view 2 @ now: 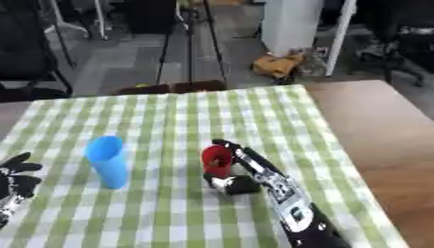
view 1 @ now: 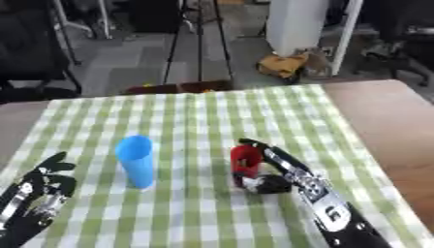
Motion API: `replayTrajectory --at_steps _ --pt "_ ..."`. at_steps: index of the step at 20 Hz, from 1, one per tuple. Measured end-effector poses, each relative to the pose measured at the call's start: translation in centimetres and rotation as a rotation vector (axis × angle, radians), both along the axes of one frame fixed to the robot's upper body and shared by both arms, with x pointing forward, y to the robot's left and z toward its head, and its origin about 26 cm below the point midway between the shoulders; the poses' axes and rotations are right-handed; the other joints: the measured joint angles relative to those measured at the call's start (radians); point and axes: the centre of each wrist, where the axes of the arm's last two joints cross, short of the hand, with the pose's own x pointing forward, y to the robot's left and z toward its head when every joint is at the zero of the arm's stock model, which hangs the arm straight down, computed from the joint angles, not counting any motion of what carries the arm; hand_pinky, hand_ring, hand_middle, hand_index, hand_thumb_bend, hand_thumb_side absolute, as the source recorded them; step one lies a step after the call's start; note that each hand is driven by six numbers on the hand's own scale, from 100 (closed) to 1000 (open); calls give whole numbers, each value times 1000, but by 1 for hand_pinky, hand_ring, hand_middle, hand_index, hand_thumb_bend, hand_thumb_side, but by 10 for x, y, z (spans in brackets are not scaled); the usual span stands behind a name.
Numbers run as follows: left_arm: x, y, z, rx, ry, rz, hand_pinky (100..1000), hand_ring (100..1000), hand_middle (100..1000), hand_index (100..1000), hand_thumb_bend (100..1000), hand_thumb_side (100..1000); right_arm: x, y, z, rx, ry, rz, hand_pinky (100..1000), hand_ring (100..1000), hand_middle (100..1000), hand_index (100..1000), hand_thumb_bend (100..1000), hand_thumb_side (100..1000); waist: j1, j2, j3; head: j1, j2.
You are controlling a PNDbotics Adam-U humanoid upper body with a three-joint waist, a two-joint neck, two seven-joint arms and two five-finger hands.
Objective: Pour the contents of one cup into another cup.
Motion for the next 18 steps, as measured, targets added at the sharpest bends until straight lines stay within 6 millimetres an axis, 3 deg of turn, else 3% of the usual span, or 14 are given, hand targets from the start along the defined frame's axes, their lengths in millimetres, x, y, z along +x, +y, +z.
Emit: replayTrajectory --at_steps 7,15,18 --pt "0 -1 0 -5 0 -1 665 760 807 953 281 822 1 2 1 10 1 -10 649 651 614 1000 265 317 0 0 1 0 0" --pt "0 -2 -1 -10 1 -2 665 761 808 953 271 831 1 3 2 30 -1 -33 600 556 479 1000 185 204 0 0 1 0 0" --pt "0 -2 -1 -10 1 -2 666 761 808 953 267 835 1 3 3 35 -5 -43 552 507 447 997 108 165 0 0 1 0 0"
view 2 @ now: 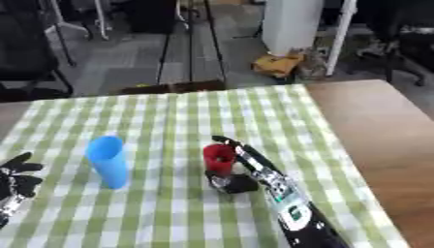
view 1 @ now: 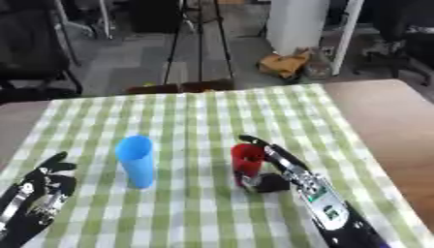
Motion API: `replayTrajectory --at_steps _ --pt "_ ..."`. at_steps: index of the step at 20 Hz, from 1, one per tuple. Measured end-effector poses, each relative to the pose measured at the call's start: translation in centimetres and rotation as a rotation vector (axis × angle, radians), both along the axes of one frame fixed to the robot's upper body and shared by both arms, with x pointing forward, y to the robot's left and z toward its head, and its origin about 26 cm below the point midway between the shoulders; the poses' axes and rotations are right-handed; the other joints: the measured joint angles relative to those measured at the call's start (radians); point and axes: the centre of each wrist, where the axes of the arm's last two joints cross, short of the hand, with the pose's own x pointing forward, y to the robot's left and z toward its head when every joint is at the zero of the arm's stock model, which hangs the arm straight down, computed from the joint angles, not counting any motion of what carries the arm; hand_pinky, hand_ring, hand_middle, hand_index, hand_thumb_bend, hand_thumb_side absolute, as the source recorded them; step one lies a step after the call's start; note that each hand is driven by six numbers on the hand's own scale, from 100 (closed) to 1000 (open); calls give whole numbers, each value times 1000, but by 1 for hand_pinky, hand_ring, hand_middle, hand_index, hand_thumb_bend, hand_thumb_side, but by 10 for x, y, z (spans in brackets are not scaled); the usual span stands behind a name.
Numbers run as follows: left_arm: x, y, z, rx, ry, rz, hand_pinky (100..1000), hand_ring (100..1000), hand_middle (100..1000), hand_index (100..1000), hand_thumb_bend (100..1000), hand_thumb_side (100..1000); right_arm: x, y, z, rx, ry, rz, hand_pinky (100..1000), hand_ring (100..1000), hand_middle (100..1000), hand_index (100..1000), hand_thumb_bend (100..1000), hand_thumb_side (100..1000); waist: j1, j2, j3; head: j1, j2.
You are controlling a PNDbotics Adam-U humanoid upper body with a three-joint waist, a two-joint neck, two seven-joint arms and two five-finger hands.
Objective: Pour the contents of one cup into another cup.
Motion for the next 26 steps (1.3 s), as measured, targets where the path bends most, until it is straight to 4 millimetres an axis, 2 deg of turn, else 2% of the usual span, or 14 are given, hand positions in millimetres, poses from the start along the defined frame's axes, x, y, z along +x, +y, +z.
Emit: replayTrajectory --at_steps 6,17,21,22,23,26 --pt "0 0 0 -1 0 0 666 761 808 952 262 840 0 1 3 27 -5 -20 525 489 432 995 100 111 0 0 -1 0 0" --pt "0 0 0 -3 0 5 664 758 804 947 243 847 0 1 14 66 -33 -37 516 484 409 991 100 123 -5 -3 -7 0 0" --pt "0 0 0 -9 -1 13 659 752 798 942 221 859 -1 -2 21 74 -54 -58 517 484 407 989 100 131 -8 -11 -13 0 0" --pt "0 0 0 -12 -2 16 657 749 795 939 203 880 -2 -3 22 75 -57 -64 518 485 407 989 100 179 -9 -13 -14 0 0" --pt "0 0 0 -16 -3 20 657 748 794 939 207 868 -2 -4 23 77 -60 -69 518 485 407 990 100 134 -11 -14 -15 0 0" --pt "0 0 0 -27 -5 33 655 747 793 937 209 864 -3 -5 27 88 -71 -84 518 485 406 990 100 134 -13 -15 -19 1 0"
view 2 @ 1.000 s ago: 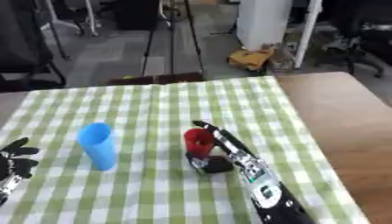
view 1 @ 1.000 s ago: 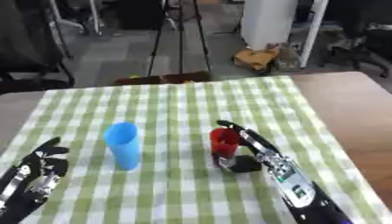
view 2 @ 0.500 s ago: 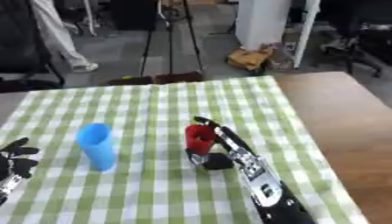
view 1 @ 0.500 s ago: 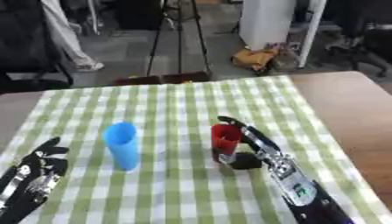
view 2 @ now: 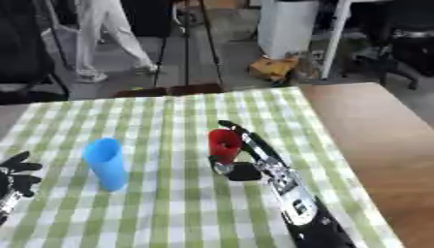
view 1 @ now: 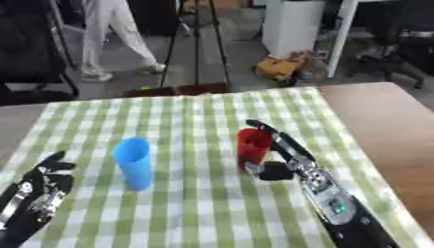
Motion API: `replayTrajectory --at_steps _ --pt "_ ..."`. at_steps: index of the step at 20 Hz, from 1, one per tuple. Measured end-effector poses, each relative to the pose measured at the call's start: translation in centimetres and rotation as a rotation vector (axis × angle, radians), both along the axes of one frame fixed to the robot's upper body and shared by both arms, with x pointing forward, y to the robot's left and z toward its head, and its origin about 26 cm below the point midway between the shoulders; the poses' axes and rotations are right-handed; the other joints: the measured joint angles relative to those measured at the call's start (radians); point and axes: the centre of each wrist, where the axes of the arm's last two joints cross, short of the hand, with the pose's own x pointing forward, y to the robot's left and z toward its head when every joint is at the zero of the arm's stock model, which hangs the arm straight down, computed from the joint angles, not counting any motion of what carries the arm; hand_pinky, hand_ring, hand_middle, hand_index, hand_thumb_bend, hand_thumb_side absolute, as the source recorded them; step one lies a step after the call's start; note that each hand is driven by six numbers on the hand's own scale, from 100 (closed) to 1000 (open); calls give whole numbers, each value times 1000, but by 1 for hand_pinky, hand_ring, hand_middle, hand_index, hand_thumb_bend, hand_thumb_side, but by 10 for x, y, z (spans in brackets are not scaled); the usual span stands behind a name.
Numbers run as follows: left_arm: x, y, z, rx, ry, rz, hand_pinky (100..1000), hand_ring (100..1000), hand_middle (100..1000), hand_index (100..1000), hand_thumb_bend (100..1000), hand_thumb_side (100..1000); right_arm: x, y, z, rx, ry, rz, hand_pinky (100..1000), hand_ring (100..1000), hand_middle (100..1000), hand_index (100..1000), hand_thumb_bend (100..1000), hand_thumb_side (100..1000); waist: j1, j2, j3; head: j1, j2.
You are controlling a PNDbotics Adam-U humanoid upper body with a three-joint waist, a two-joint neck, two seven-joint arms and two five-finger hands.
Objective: Pour the contents of one cup into another cup.
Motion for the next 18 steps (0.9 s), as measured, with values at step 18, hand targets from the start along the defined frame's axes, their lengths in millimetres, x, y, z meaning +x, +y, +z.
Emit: replayTrajectory --at_steps 18 --pt "33 0 -2 33 37 91 624 728 776 927 321 690 -11 -18 6 43 -17 -77 520 488 409 990 100 149 -2 -12 -32 6 0"
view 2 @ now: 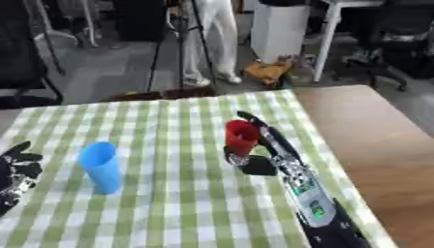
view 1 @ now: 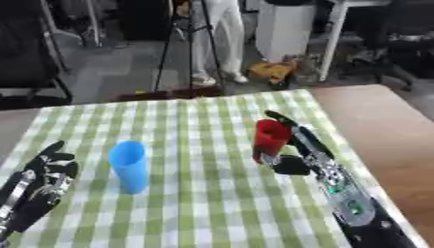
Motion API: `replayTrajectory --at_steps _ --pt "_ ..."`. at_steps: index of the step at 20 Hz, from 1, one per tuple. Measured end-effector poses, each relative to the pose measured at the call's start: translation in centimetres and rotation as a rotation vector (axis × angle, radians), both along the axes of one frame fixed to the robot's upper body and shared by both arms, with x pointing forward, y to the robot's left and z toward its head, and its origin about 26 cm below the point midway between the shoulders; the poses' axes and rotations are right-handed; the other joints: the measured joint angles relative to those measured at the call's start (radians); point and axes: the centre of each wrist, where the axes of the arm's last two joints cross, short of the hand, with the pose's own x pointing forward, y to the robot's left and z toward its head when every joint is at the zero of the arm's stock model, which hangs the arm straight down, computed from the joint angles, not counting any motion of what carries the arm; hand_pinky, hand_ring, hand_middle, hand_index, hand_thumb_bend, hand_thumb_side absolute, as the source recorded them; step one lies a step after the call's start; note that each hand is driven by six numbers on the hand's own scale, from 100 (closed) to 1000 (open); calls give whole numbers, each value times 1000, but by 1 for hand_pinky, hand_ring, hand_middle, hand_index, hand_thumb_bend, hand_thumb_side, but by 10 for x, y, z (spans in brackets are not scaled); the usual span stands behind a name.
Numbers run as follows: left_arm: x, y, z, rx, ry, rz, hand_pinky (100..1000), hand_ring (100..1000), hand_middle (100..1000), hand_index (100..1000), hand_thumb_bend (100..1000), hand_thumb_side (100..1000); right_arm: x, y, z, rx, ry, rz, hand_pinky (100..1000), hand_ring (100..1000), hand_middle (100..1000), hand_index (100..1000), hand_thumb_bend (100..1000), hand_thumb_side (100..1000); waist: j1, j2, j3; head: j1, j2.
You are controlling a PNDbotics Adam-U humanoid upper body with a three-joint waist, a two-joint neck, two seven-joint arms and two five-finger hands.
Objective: Pour the contents of one cup into another cup.
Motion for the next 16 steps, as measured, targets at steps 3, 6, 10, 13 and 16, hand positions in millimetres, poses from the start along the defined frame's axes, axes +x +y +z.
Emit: replayTrajectory --at_steps 3,6,10,13,16 --pt "10 1 -4 29 9 22 626 731 778 945 374 601 0 0 2 5 -4 -4 520 488 408 990 100 150 -1 0 -6 2 0" --pt "18 -2 -7 64 12 22 626 736 780 954 402 571 -1 -1 1 11 -4 -7 519 488 408 991 100 153 0 0 -12 4 0" --pt "28 -8 -10 104 8 -21 628 738 778 958 455 558 -1 -1 1 14 -2 -11 519 488 407 990 100 154 -1 2 -20 7 0" --pt "34 -12 -14 123 10 -68 629 736 775 962 493 568 -1 -1 2 18 -3 -12 519 488 407 991 100 156 -3 5 -25 8 0" --pt "39 -15 -19 134 15 -105 629 735 772 963 515 577 -1 -1 2 20 -2 -12 519 488 407 990 100 158 -4 7 -31 10 0"
